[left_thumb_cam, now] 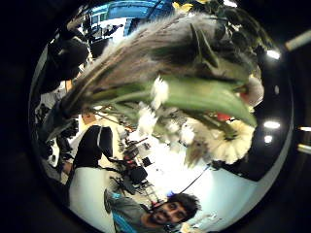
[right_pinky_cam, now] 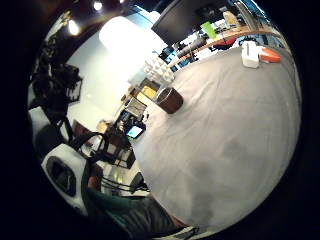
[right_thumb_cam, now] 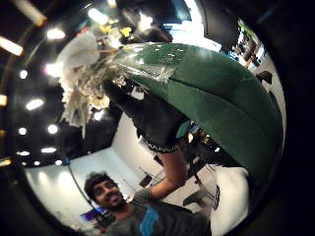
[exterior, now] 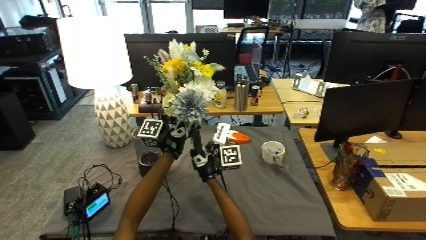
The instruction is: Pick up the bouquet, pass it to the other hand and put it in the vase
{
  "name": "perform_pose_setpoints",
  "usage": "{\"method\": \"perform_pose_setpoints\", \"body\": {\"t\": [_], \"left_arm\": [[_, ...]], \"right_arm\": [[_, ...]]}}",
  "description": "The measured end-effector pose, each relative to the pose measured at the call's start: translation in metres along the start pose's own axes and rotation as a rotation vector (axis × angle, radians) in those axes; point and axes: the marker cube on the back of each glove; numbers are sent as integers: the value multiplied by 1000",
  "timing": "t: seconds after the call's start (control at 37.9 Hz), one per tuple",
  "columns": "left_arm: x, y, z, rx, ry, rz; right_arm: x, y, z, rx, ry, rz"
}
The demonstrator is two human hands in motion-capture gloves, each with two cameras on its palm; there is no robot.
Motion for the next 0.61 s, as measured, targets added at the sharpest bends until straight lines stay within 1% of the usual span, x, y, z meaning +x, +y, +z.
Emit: {"method": "perform_pose_setpoints", "body": {"t": [0.11, 0.18, 0.26, 0.37, 0.4, 0.47, 0.55, 0.61], "left_arm": [[-9, -8, -1, -33, 73, -58], [-9, -10, 4, -57, 78, -68], [-6, -10, 10, -65, 57, -64], [-11, -12, 13, -55, 13, -29], [-13, -13, 13, -47, -4, -18], [-15, -13, 16, -17, -74, -1], [-21, -15, 15, 15, -160, 17], [-20, -16, 15, 27, -189, 39]], "right_arm": [[4, 2, 13, -31, -50, 30], [6, 1, 20, -53, -67, 4], [12, -3, 23, -71, -65, -56], [22, -11, 22, -67, 19, -206], [22, -10, 23, -64, 23, -191], [18, -1, 28, -59, -16, -49], [21, -2, 30, -69, 12, -65], [19, 1, 30, -91, 26, 3]]}}
